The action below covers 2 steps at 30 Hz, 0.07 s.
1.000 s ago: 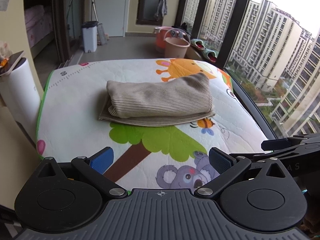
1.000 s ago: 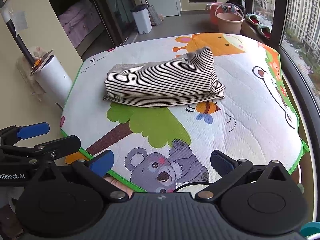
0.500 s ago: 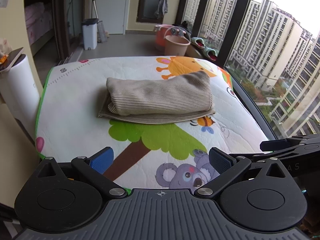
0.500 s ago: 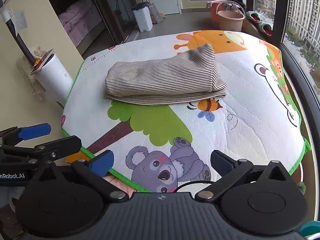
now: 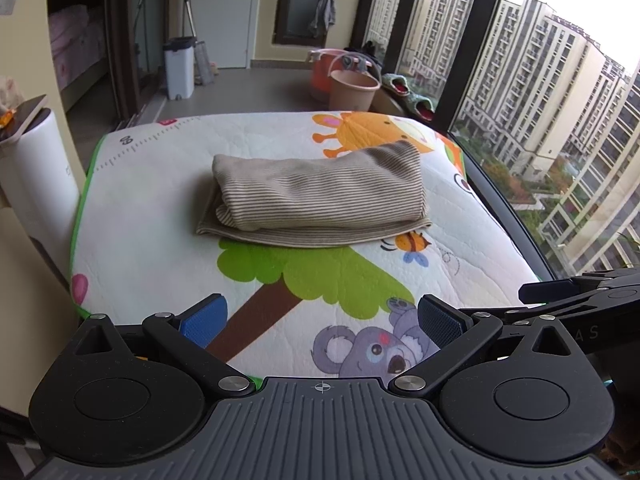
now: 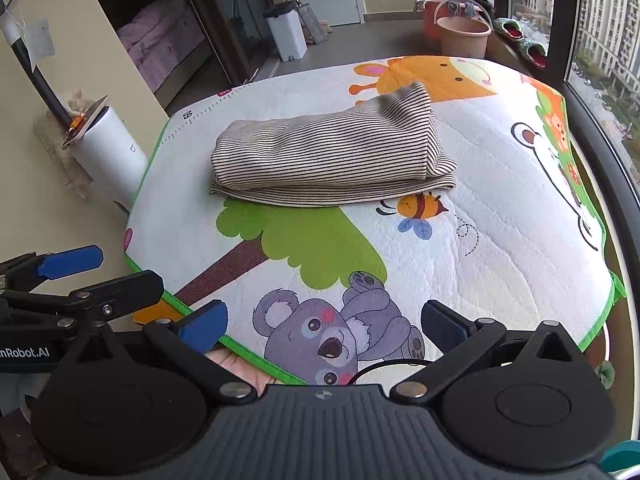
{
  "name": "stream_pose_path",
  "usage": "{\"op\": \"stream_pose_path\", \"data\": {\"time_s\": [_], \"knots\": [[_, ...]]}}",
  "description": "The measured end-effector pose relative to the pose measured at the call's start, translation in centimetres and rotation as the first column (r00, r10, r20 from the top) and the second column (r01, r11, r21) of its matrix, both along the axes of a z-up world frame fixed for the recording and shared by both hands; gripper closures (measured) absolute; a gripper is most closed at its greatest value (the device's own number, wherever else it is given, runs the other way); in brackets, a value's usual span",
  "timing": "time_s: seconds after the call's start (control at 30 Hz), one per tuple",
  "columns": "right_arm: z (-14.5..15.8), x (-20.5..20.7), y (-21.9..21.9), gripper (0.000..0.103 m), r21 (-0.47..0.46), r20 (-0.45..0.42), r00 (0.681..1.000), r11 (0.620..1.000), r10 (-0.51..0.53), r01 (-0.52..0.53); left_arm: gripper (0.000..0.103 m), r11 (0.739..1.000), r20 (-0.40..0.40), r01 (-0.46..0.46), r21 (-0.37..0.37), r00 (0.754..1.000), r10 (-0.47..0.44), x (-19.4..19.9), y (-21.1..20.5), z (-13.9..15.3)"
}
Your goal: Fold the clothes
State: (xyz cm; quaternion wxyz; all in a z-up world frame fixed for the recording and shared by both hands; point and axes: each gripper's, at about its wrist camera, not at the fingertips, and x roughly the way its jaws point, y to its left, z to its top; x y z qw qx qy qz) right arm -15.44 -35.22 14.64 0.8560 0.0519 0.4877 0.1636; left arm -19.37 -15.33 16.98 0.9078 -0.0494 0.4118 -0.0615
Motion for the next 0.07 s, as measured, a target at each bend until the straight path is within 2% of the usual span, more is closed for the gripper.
{"op": "stream_pose_path", "data": {"time_s": [0.07], "knots": [[-0.03,0.0,0.0,0.0,0.001,-0.001,1.0,1.0,0.001,-0.001,0.0,1.0,0.001,0.0,0.001,1.0,0.0,-0.09,-0.11,0.05]]}}
